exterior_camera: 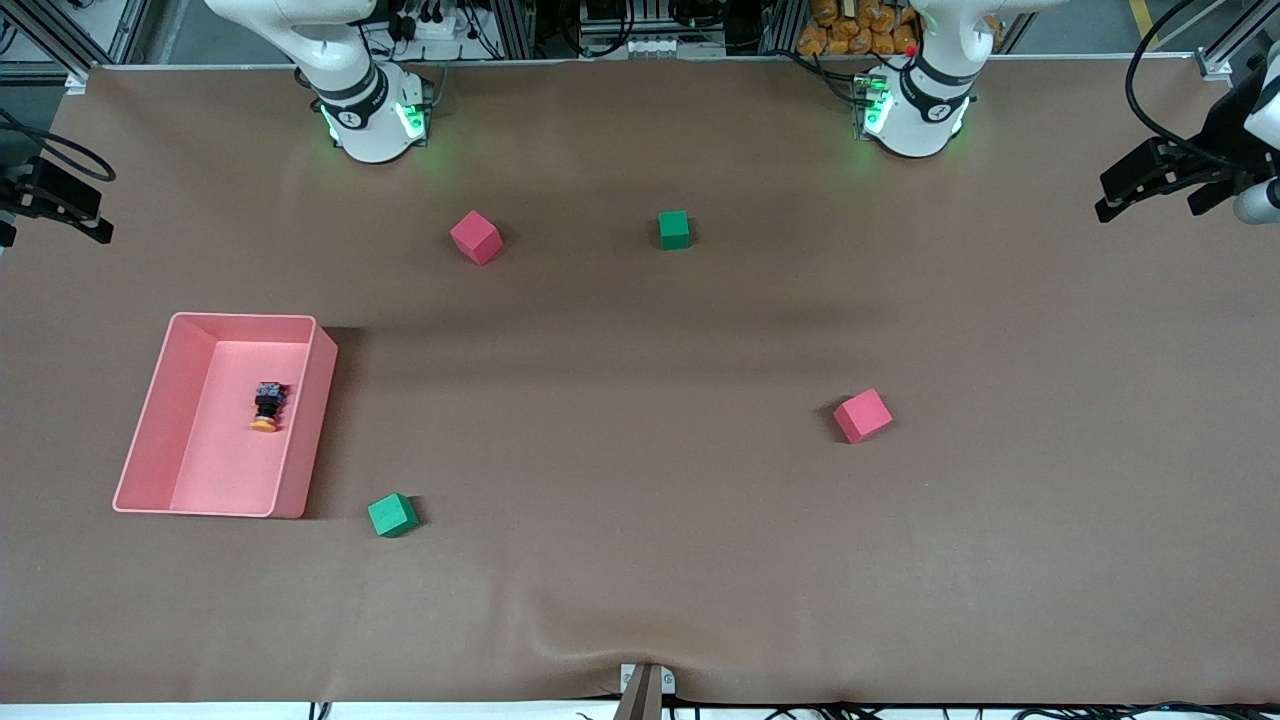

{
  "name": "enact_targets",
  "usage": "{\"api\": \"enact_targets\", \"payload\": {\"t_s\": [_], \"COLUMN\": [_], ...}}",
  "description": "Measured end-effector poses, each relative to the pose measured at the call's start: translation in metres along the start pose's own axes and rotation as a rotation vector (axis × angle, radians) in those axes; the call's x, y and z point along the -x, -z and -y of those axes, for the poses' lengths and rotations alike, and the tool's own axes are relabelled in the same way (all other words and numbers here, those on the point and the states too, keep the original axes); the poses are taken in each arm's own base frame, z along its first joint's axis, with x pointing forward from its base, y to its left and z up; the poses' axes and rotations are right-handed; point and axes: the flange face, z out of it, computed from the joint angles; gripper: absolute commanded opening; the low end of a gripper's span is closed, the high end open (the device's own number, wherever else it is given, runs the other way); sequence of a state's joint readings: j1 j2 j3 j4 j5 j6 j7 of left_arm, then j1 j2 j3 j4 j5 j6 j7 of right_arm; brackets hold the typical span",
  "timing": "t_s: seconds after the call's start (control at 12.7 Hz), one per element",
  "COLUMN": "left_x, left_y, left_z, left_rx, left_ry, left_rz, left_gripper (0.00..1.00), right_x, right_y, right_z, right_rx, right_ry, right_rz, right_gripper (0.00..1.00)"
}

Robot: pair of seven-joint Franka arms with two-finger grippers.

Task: Place and upright button with both arms
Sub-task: 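Move the right gripper toward the pink tray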

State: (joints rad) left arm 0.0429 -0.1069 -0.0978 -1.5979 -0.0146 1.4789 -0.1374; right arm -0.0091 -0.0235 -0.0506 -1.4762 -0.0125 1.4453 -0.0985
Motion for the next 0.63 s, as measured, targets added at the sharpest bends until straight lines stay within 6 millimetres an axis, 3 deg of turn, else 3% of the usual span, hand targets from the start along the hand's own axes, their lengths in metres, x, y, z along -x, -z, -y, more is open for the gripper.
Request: {"api": "enact_targets", "payload": {"t_s": [0.63], "left_x": [0.0003], "left_y": [0.0030], "left_z": [0.0001], "left_rx": [0.001], "left_ry": [0.000], "left_rz": [-0.005], "left_gripper": [1.00], "right_x": [-0.0015], "right_y": [-0.0067], "right_z": [-0.0026], "right_rx": [-0.002], "right_ry": [-0.005], "right_rz": [0.019], "right_gripper": [1.00]}}
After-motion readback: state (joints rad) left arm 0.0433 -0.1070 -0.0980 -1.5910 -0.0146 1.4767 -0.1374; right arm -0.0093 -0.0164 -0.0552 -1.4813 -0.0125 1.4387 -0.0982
